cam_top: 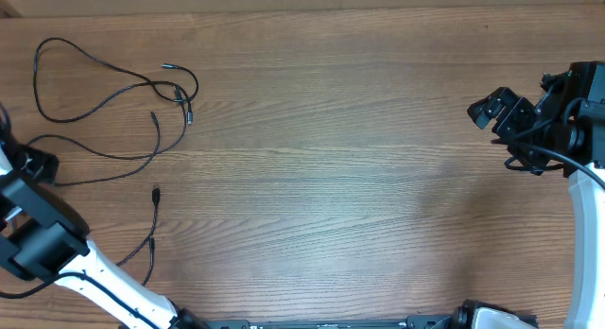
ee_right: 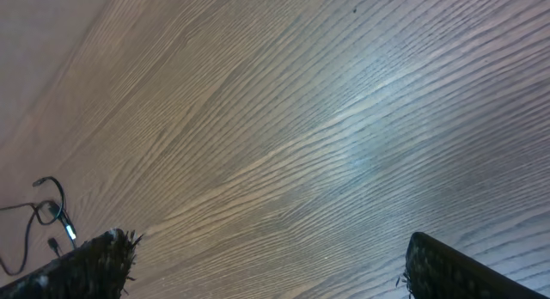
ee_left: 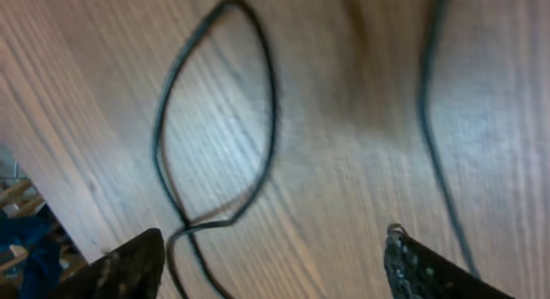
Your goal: Untangle cables
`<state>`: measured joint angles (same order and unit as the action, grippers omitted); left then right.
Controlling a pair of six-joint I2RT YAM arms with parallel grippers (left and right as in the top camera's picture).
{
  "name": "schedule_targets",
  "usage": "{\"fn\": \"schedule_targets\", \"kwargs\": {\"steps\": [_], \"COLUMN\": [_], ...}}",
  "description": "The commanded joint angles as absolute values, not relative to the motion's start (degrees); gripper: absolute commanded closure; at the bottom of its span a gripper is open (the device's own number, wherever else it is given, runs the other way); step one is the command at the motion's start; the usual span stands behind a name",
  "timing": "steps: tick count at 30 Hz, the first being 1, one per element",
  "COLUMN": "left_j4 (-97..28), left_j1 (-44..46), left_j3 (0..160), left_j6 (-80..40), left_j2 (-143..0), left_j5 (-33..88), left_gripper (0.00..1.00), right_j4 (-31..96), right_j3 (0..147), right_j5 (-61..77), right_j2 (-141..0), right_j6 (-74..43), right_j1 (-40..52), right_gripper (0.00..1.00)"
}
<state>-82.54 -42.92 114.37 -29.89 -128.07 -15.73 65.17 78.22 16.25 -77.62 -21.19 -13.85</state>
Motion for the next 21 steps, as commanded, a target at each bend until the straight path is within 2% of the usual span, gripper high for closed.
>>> {"fn": "schedule_targets", "kwargs": {"steps": [1,3,5,11,13,17,19,21], "left_j4": [-81.9,-80.7,-78.7,-72.0,-69.7,-67.5,-67.2,-67.0], "left_j1": [-45.5,-46.5,-47.4,-48.1,-48.0,-47.9,-47.9,-48.3], "left_j3": [113.5,112.1,110.3,103.2,101.7,101.3,101.4,101.4], "left_j6": [-29.4,-29.4,-29.3,-29.3,-28.7,-28.7,-28.7,-28.8], "left_j2": [-127.7,-127.7,-127.8,-127.8,-127.8,-127.8,-127.8,-127.8], "left_j5": [-16.9,-16.9,-16.6,-13.8,-12.8,-11.9,-12.0,-12.0], "left_gripper": [0.16,0.17,0.28,0.4,0.53,0.87,0.96,0.96], "right_j4": [64.9,64.9,64.9,64.9,64.9,64.9,64.9,64.9], "right_j3": [79.9,79.9,79.9,79.9,79.9,79.9,79.9,79.9], "right_j5": [15.9,15.9,15.9,15.9,15.9,15.9,15.9,15.9], "right_j2": [-77.0,-77.0,-77.0,-77.0,-77.0,-77.0,-77.0,-77.0], "right_j6": [-21.2,-21.2,-21.2,-21.2,-21.2,-21.2,-21.2,-21.2], "right_j1": [-13.9,-13.9,-13.9,-13.9,-13.9,-13.9,-13.9,-13.9], "right_gripper": [0.0,0.0,0.0,0.0,0.0,0.0,0.0,0.0]}}
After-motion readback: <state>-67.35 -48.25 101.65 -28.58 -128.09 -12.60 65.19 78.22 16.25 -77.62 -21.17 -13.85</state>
